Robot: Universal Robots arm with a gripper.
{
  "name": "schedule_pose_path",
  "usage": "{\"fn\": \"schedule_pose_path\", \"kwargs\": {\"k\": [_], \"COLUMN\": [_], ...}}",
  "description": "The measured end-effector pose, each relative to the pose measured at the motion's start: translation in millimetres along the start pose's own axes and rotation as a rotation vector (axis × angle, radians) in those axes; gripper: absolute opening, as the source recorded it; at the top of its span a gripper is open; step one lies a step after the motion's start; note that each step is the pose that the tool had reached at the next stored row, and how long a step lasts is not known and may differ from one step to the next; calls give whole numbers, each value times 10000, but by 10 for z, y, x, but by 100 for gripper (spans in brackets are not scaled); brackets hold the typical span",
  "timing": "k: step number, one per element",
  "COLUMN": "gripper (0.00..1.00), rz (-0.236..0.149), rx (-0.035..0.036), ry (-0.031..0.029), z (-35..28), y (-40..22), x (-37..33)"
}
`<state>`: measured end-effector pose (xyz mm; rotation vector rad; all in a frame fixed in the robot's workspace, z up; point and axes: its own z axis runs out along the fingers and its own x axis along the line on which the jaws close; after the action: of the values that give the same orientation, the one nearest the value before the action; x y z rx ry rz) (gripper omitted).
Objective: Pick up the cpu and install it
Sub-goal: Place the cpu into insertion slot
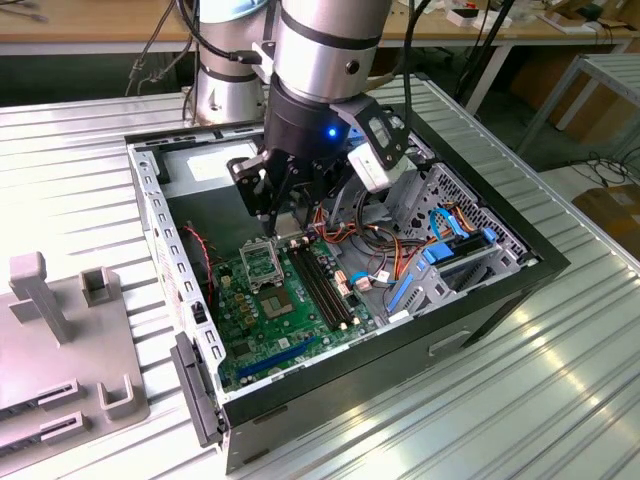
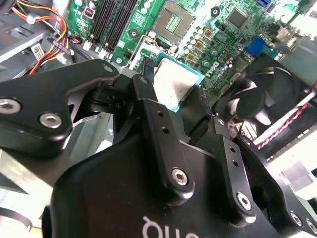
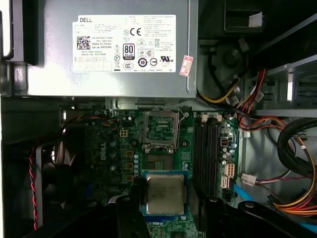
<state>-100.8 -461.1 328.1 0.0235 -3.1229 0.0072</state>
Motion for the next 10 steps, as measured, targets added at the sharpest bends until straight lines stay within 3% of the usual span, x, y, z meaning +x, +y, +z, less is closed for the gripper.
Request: {"fn": "schedule_pose_path", "kwargs": {"k": [8,10], "gripper": [47,47], "rz": [-2,-2], "rx": [1,0], "ry": [0,0], "z": [154,224], "y": [1,1], "x": [-4,-5]}}
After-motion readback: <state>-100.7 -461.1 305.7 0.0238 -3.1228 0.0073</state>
